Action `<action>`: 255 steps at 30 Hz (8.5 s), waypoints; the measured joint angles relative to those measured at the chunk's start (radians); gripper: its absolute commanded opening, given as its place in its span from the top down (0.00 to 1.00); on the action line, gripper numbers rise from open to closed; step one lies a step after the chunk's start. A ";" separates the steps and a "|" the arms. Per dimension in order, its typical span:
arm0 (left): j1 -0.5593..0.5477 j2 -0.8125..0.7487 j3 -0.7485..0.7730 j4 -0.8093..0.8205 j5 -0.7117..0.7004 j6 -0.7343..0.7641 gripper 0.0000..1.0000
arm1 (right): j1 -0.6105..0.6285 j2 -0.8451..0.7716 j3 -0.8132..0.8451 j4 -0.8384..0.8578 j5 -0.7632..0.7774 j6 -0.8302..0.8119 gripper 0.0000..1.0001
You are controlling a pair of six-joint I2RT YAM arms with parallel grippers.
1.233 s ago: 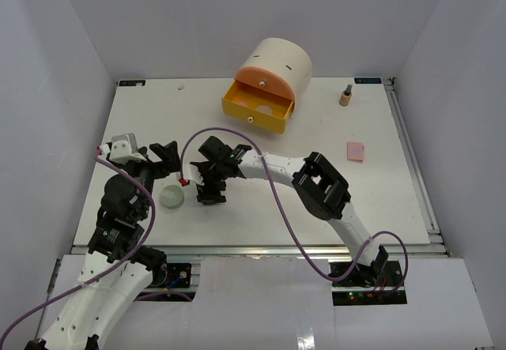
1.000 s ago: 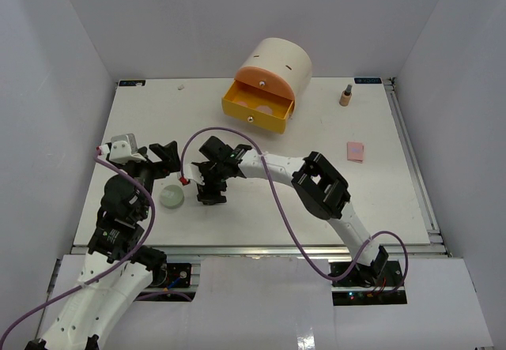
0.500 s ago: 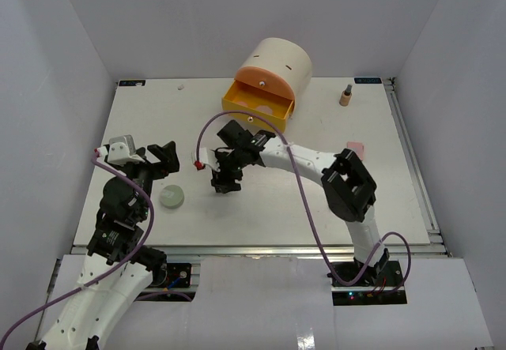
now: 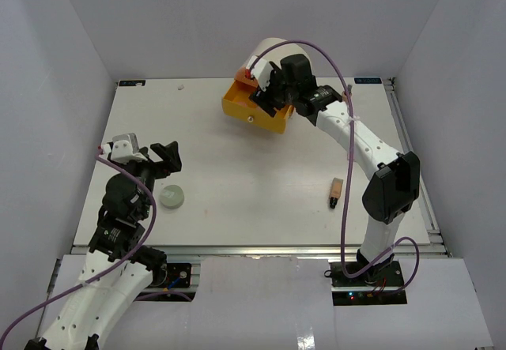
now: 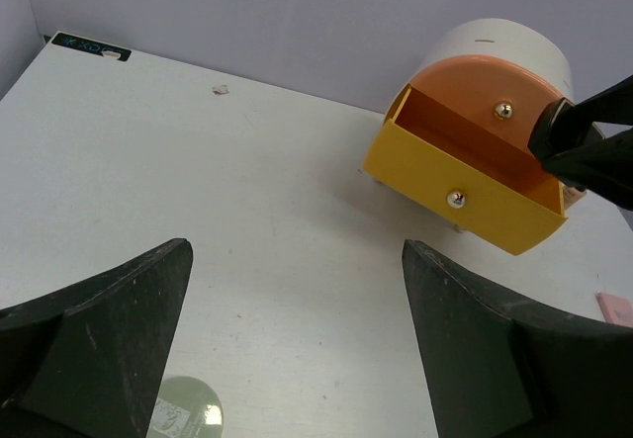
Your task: Organize the makeup
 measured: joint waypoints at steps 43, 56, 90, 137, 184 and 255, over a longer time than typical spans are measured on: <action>0.149 0.554 0.081 -0.245 0.196 -0.290 0.02 | -0.106 -0.604 -0.844 0.140 -0.659 0.144 0.10; 0.221 0.837 0.206 -0.587 0.105 -0.604 0.02 | -0.208 -0.677 -0.923 0.286 -0.763 0.261 0.10; 0.277 0.957 0.120 -0.522 0.170 -0.624 0.69 | -0.225 -0.665 -0.929 0.288 -0.824 0.266 0.10; -0.023 1.610 1.371 -0.350 0.456 -0.159 0.02 | -0.376 -0.677 -0.943 0.284 -0.845 0.249 0.10; -0.001 0.368 0.085 0.025 0.494 0.001 0.02 | -0.556 -0.096 -0.654 0.119 0.250 0.582 0.10; 0.006 0.366 0.085 0.025 0.456 0.003 0.02 | -0.042 -0.307 -0.387 0.070 0.016 0.116 0.91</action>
